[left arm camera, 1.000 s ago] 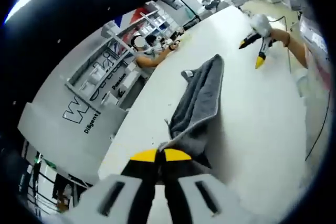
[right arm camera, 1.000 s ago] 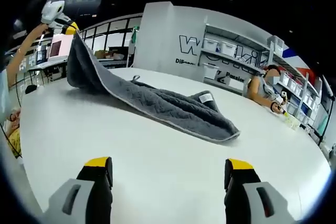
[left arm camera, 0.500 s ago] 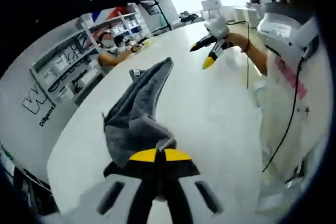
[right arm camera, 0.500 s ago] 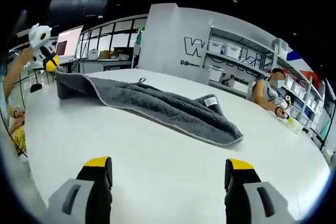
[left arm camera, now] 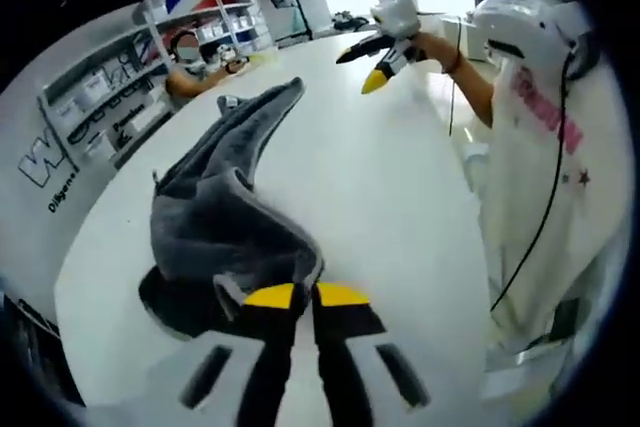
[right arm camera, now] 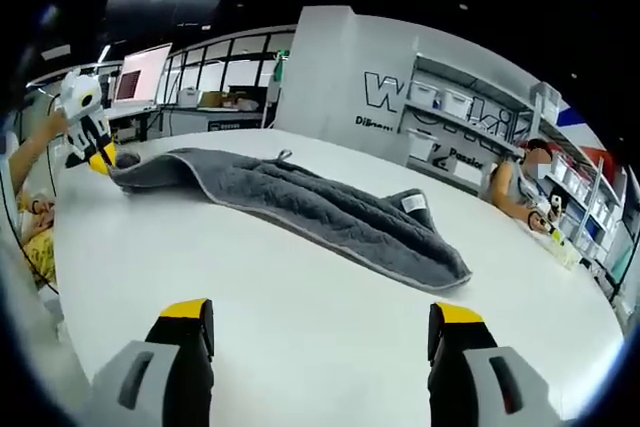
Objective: Fold the towel on the table until its edges align and the towel forms a compact rectangular stack.
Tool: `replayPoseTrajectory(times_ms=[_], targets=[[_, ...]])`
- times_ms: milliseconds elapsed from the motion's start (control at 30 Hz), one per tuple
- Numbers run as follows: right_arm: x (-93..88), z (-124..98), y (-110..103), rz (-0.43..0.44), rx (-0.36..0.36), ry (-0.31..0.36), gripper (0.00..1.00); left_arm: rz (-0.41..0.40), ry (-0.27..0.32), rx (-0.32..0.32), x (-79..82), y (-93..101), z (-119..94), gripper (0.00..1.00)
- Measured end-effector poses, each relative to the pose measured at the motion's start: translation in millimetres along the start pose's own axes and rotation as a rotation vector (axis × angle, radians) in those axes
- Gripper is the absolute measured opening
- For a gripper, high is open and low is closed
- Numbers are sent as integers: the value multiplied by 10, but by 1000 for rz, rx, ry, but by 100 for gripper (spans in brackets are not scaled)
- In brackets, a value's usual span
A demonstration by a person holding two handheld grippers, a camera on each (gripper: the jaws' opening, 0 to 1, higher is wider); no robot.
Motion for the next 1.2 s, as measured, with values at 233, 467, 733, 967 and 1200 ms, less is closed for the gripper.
replayPoseTrajectory(times_ms=[233, 467, 733, 967, 1200], targets=[[51, 25, -38, -17, 10, -7, 92, -25, 48, 9, 3, 11, -100, 25], [103, 54, -81, -33, 14, -13, 92, -68, 116, 68, 9, 64, -260, 57], [111, 72, -123, -44, 15, -36, 92, -167, 117, 226, -197, 57, -447, 92], [162, 14, -137, -47, -6, -31, 92, -198, 122, 283, -309, 59, -584, 98], [154, -72, -159, -28, -17, -24, 92, -219, 120, 301, -381, 99, -616, 99]])
Point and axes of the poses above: the point that each gripper's makers call its tool centre point, and the gripper's own axes: z roughly forward along the fingers, y roughly to its right, x roughly out of its top, the point moved 8 cm from there along -z, roughly backward along the fingers, and after that the axes turned 11 degrees about z, right-handed, at the moved point
